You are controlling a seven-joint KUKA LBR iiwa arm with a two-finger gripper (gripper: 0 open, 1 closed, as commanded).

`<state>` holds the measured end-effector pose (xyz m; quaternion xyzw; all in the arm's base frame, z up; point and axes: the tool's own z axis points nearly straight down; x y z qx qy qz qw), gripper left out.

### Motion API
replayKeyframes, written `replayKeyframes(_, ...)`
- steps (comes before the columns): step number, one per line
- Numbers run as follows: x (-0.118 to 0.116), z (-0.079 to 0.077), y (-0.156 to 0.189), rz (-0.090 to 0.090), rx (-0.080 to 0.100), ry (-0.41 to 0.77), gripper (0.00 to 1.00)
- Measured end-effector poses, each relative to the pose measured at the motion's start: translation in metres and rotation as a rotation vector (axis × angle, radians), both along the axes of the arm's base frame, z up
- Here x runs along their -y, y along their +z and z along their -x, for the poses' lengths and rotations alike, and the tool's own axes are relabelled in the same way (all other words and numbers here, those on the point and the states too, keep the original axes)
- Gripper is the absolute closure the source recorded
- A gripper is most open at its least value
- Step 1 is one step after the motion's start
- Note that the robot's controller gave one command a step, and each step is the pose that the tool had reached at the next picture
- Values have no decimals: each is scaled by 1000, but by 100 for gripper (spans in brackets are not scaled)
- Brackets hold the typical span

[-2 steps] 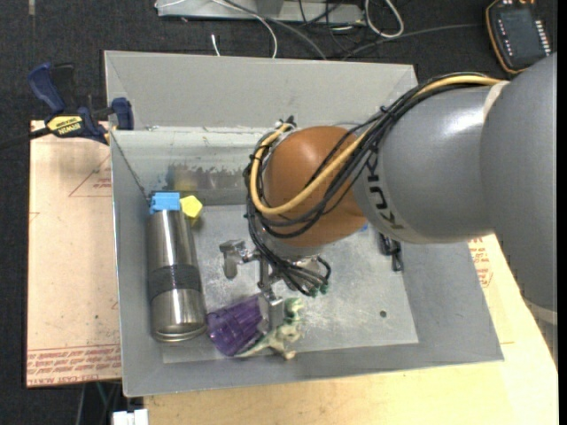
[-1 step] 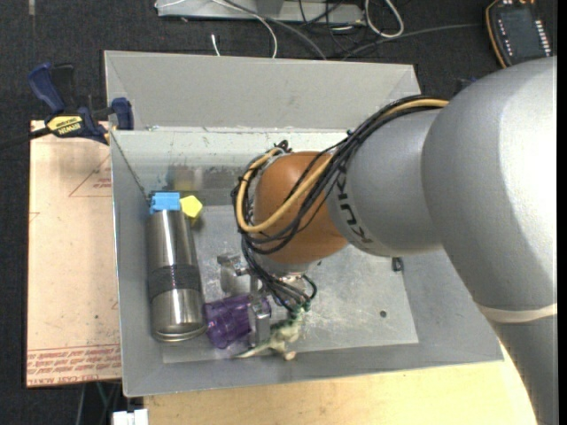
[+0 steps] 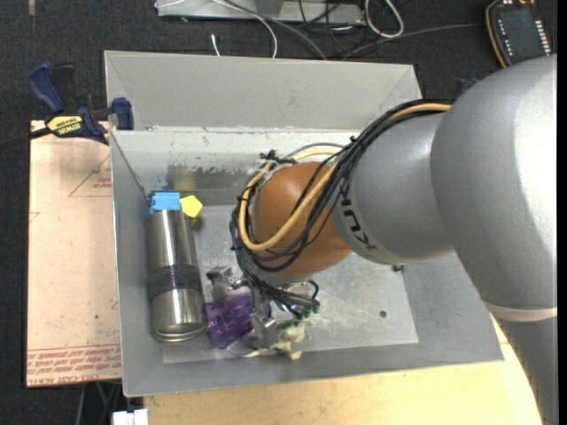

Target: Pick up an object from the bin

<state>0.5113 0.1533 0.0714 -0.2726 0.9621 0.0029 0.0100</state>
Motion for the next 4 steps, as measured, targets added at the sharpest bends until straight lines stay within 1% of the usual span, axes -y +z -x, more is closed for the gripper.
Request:
replayKeyframes(1, -36, 3, -2, 24, -25, 167, 100)
replayKeyframes(2, -37, 4, -2, 22, -24, 168, 100)
replayKeyframes(3, -37, 7, 31, 22, -34, 167, 100)
replayKeyframes(4, -37, 6, 65, 23, -33, 164, 100)
